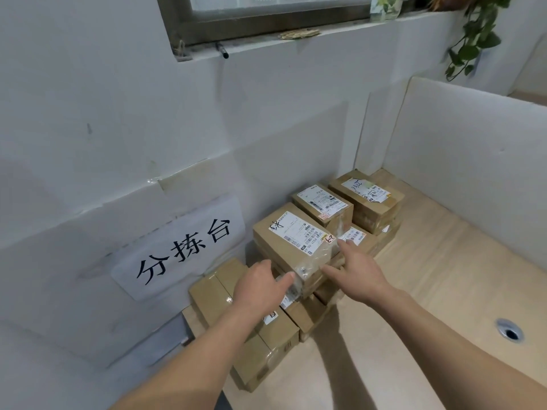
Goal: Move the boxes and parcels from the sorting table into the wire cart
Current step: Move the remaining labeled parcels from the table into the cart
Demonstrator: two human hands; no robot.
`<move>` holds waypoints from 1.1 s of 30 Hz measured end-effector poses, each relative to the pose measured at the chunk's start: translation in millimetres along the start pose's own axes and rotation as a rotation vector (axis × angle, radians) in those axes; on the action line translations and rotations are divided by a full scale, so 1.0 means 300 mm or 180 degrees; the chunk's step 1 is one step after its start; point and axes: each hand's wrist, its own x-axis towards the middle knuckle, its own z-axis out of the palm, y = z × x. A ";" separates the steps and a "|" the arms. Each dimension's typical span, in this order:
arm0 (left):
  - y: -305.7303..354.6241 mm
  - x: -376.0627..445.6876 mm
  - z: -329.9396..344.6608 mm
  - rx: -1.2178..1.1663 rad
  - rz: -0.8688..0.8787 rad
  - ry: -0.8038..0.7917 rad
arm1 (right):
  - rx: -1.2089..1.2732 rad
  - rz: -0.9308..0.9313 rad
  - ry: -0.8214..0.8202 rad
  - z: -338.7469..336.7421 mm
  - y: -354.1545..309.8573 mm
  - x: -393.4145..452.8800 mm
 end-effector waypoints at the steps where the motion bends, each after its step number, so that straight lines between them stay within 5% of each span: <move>1: -0.010 0.018 0.009 -0.0032 -0.0001 -0.0031 | 0.0097 0.0028 0.0022 0.012 -0.004 0.019; 8: -0.067 0.103 0.038 -0.0704 -0.0049 -0.0253 | 0.0633 0.0449 0.0519 0.074 -0.022 0.078; 14: -0.106 0.120 0.048 -0.1060 -0.0087 -0.0304 | 0.1305 0.0487 0.0185 0.153 -0.031 0.104; 23: -0.140 0.078 0.056 -0.2156 -0.0604 -0.0215 | 0.2435 0.1035 0.0444 0.214 0.004 0.075; 33: -0.148 -0.054 0.113 -0.2696 -0.0305 -0.0305 | 0.3185 0.1045 0.0283 0.224 0.051 -0.075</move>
